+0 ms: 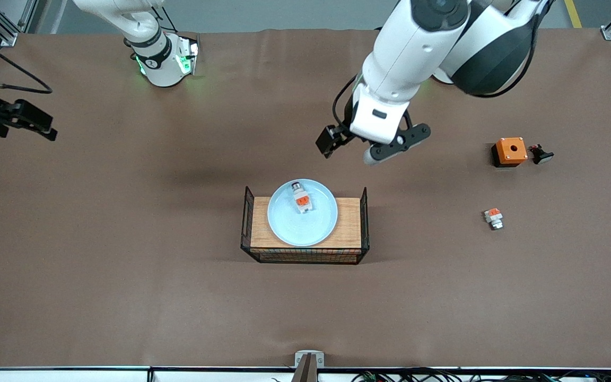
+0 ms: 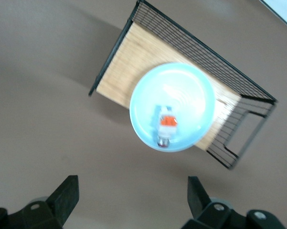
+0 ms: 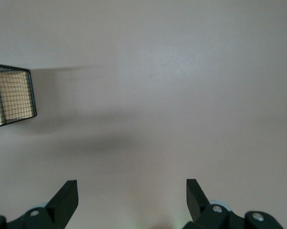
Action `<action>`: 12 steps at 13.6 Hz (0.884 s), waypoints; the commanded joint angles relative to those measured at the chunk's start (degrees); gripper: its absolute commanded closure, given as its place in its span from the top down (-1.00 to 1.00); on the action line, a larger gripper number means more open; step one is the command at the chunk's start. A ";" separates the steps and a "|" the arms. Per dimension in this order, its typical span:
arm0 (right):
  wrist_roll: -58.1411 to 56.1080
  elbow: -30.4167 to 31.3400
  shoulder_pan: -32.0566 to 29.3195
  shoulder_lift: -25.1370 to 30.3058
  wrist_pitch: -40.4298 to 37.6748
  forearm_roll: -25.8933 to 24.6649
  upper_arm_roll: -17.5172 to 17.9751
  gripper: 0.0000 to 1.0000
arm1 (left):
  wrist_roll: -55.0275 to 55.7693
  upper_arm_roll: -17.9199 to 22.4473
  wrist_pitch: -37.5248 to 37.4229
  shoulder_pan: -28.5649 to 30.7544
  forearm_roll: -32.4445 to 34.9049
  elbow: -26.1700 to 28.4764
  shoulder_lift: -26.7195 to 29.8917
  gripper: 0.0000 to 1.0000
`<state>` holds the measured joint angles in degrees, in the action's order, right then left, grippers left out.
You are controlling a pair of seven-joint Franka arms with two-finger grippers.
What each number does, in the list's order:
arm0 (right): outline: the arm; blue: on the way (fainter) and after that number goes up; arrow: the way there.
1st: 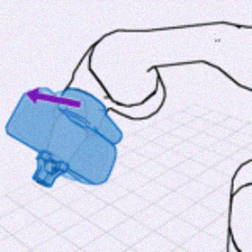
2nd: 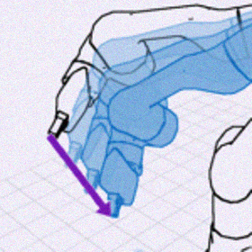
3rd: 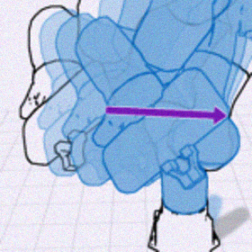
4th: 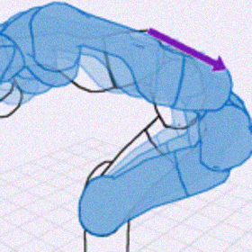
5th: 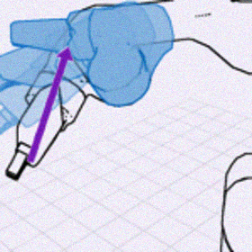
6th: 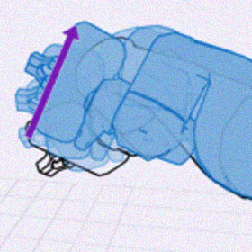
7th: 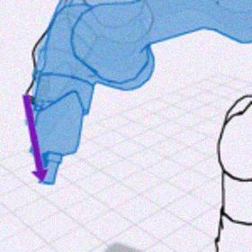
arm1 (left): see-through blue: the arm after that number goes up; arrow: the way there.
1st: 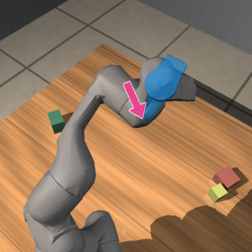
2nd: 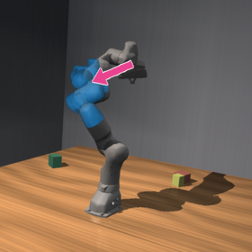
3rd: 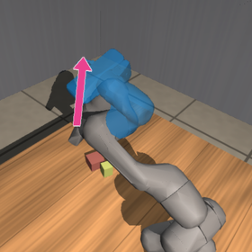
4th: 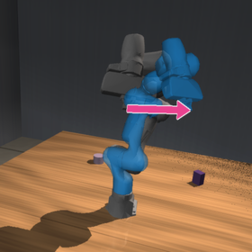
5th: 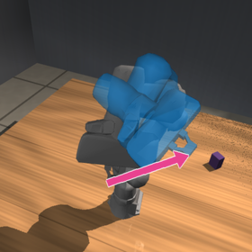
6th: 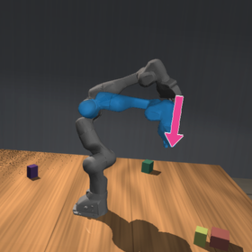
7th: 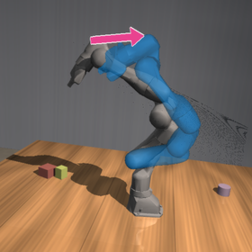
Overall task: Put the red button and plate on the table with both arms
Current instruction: 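Lower the left gripper and grasp the white-orange switch on the plate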
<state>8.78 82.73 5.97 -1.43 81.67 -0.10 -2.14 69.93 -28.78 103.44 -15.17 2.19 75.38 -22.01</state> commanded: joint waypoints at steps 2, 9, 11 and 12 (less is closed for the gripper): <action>10.16 -0.64 5.79 -0.06 -2.21 0.37 -0.06 1.00 | 2.57 0.30 5.17 -3.90 6.85 -2.17 -7.59 1.00; 24.76 0.33 13.27 -0.68 -2.48 0.98 -0.06 1.00 | 3.11 16.89 13.27 -20.23 9.94 -2.34 -14.36 0.79; 26.63 0.33 14.06 -1.47 -2.48 0.98 -0.06 1.00 | 3.11 18.40 14.93 -22.01 9.94 -2.34 -16.12 0.71; 26.64 0.59 14.07 -1.90 -2.57 0.98 0.03 1.00 | 3.11 18.41 15.99 -22.10 9.94 -2.34 -16.91 0.69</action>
<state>33.66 83.40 19.47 -2.57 79.57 -0.02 -1.63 72.30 -11.38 117.95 -36.40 10.68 74.93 -36.81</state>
